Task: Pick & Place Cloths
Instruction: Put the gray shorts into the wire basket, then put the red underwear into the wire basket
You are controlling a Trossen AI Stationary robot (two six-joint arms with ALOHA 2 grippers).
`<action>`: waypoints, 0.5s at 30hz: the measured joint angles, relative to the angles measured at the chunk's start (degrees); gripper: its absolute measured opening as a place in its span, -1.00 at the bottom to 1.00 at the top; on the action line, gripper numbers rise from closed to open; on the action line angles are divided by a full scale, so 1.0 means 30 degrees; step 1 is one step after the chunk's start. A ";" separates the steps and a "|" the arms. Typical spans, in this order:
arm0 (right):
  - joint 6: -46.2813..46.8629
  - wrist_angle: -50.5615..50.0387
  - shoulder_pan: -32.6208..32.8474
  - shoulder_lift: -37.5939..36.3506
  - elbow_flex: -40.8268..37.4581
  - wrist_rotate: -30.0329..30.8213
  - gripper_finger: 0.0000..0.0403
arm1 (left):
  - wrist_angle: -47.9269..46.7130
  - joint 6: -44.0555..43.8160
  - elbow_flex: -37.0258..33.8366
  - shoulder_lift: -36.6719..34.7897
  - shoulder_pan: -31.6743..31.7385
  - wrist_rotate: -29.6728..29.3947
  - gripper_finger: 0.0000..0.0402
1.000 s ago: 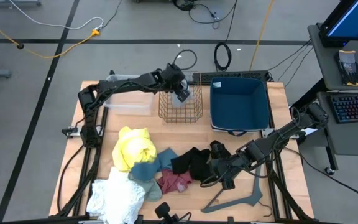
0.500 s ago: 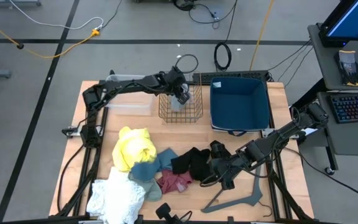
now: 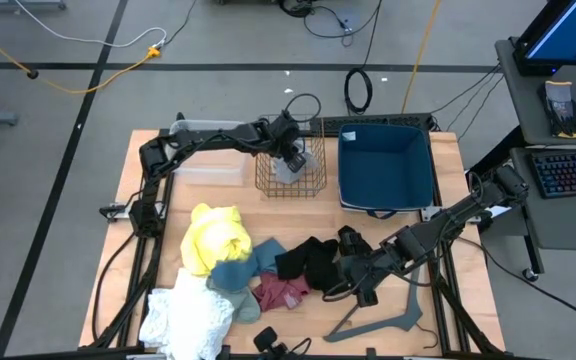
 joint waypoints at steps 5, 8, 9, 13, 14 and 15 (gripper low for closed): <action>0.0001 0.0326 0.0007 0.0000 0.0000 -0.0209 0.18 | -0.0362 0.0092 0.0000 -0.0006 -0.0046 -0.0173 -0.11; 0.0001 0.0397 0.0007 0.0000 0.0000 -0.0209 0.18 | -0.1178 0.0953 -0.0007 -0.0470 -0.0071 -0.0158 0.06; 0.0001 0.0424 0.0007 0.0000 0.0000 -0.0209 0.18 | -0.1311 0.1258 0.0000 -0.0682 -0.0095 -0.0182 0.11; 0.0001 0.0444 0.0007 0.0000 0.0000 -0.0209 0.18 | -0.2576 0.2093 0.0000 -0.1745 -0.0131 -0.0350 0.27; 0.0001 0.0444 0.0007 0.0000 0.0000 -0.0209 0.18 | -0.2840 0.2218 0.0000 -0.2076 -0.0159 -0.0368 0.30; 0.0001 0.0497 0.0007 0.0000 0.0000 -0.0209 0.18 | -0.3109 0.2330 0.0000 -0.2448 -0.0209 -0.0372 0.32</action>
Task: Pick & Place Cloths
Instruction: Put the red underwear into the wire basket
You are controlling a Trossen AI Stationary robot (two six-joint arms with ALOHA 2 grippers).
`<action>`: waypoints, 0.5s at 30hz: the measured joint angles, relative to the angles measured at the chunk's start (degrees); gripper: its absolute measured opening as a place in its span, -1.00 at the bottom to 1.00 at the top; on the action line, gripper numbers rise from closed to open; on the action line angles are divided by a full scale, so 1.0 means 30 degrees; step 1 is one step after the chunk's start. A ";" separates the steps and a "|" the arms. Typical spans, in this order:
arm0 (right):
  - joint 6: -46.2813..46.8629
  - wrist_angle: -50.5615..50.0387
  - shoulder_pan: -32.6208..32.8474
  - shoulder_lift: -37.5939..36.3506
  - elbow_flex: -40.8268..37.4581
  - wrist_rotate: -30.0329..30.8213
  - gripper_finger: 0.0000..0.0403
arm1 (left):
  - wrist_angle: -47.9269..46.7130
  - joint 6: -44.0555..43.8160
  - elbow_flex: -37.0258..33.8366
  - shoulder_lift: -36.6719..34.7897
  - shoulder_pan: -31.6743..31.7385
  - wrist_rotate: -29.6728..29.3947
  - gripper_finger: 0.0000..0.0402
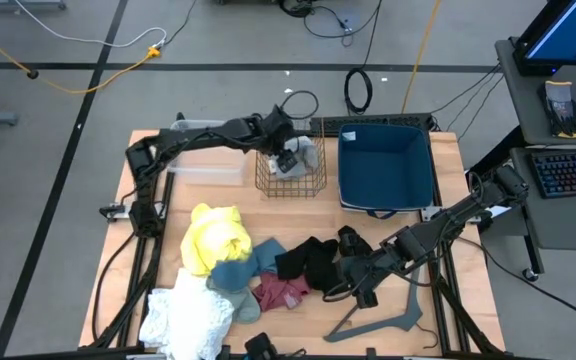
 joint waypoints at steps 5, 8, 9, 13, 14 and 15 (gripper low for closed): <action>0.0000 0.0208 0.0000 0.0000 0.0000 -0.0003 0.18 | -0.1027 0.0235 0.0000 -0.2178 -0.0432 0.0109 0.40; 0.0000 0.0229 0.0000 0.0000 0.0005 -0.0001 0.18 | -0.1816 0.0237 0.0000 -0.3634 -0.0916 0.0126 0.40; -0.0007 0.0218 0.0000 0.0000 0.0003 -0.0007 0.18 | -0.2252 0.0260 0.0000 -0.4144 -0.1105 0.0124 0.41; -0.0029 0.0203 0.0000 0.0000 0.0007 -0.0007 0.18 | -0.4340 0.0679 0.0000 -0.5811 -0.2066 0.0124 0.41; -0.0036 0.0217 0.0000 0.0000 0.0007 0.0000 0.18 | -0.4913 0.0679 0.0000 -0.6168 -0.2317 0.0136 0.41; -0.0061 0.0226 0.0000 0.0000 0.0007 -0.0007 0.18 | -0.5523 0.0695 0.0000 -0.6535 -0.2577 0.0172 0.41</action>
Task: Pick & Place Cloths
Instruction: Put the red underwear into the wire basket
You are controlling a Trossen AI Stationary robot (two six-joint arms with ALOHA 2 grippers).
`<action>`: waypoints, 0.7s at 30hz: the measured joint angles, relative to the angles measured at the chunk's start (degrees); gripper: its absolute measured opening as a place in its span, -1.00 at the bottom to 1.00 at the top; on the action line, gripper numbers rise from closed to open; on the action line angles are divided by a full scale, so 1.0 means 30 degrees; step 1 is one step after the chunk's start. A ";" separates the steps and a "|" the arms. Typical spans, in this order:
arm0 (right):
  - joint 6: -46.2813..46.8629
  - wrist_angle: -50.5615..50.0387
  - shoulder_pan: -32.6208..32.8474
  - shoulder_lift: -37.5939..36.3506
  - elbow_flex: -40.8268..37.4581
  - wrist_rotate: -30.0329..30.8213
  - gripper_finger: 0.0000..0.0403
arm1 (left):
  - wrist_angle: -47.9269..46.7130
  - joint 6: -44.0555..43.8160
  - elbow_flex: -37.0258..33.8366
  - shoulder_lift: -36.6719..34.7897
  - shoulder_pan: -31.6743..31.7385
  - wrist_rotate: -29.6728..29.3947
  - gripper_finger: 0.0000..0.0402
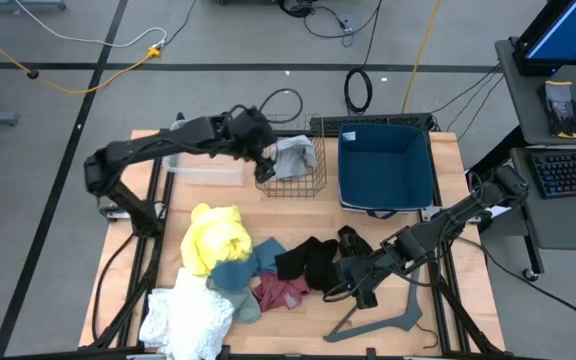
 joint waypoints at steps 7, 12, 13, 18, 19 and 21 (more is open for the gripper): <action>-0.0011 0.0050 0.0007 0.0000 0.0000 0.0000 0.18 | -0.4262 -0.0038 0.0000 -0.1514 -0.1905 -0.0529 0.41; -0.0356 0.0213 0.0000 0.0000 0.0000 0.0019 0.18 | -0.5221 -0.0104 0.0007 -0.1995 -0.3042 -0.1064 0.41; -0.0548 0.0320 0.0004 0.0000 0.0000 0.0022 0.18 | -0.5220 -0.0102 0.0022 -0.2004 -0.3231 -0.1083 0.41; -0.0747 0.1032 0.0007 0.0000 0.0000 0.0022 0.18 | -0.5249 -0.0094 0.0015 -0.2079 -0.3827 -0.1102 0.41; -0.0740 0.1134 0.0007 0.0000 0.0000 0.0029 0.18 | -0.5249 -0.0088 0.0015 -0.2098 -0.3890 -0.1120 0.41; -0.0740 0.1222 0.0004 0.0000 0.0000 0.0022 0.18 | -0.5249 -0.0046 0.0015 -0.2068 -0.4023 -0.1134 0.41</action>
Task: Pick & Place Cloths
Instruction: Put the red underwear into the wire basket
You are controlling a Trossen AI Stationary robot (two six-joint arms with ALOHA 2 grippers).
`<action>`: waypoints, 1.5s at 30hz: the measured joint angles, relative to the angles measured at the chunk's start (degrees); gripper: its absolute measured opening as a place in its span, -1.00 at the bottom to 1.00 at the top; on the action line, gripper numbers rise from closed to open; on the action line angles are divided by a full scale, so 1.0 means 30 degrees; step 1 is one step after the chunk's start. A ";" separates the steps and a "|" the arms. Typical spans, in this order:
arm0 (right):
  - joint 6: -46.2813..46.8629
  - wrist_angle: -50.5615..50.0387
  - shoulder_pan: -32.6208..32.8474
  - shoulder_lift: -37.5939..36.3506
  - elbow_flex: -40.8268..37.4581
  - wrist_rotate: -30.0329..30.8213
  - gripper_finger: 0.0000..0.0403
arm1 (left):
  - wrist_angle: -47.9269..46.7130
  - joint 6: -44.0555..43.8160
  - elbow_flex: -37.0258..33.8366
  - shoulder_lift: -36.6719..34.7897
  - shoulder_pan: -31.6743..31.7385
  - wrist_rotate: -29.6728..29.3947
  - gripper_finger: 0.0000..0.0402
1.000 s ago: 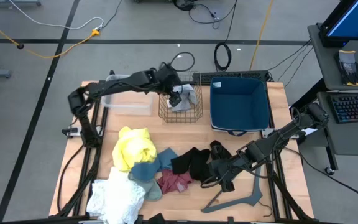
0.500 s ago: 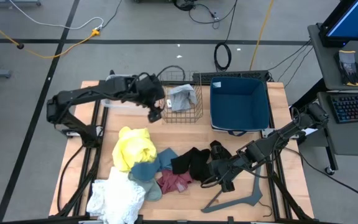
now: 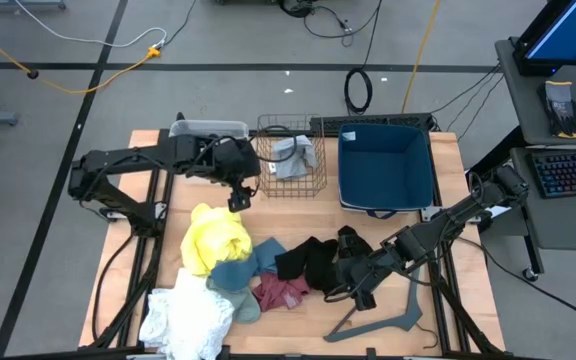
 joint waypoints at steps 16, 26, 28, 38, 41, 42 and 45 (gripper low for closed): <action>-0.3417 0.5312 0.0069 0.0015 -0.1383 -0.0931 0.18 | 0.6694 -0.2067 -0.9098 -0.7015 -0.1627 -0.0344 0.41; -0.4304 0.7799 -0.0153 0.1749 -0.1690 -0.0962 0.18 | 0.9842 -0.3089 -1.4082 -1.2584 -0.3251 -0.0618 0.41; -0.4357 0.7732 -0.0291 0.2110 -0.1690 -0.0955 0.18 | 1.0138 -0.3089 -1.4571 -1.3260 -0.3623 -0.0886 0.41; -0.5013 0.7884 -0.0849 0.5111 -0.0747 -0.1012 0.18 | 1.0965 -0.3001 -1.5249 -1.4631 -0.4979 -0.1829 0.41; -0.5577 0.7920 -0.0849 0.6132 -0.0063 -0.1013 0.18 | 1.0965 -0.3018 -1.5249 -1.4597 -0.5114 -0.1829 0.41; -0.5764 0.7858 -0.0849 0.6395 0.0088 -0.1020 0.18 | 1.0963 -0.3046 -1.5249 -1.4587 -0.5164 -0.1835 0.41; -0.6053 0.8013 -0.0849 0.7146 0.0719 -0.1020 0.18 | 1.0974 -0.3074 -1.5249 -1.4587 -0.5197 -0.1843 0.41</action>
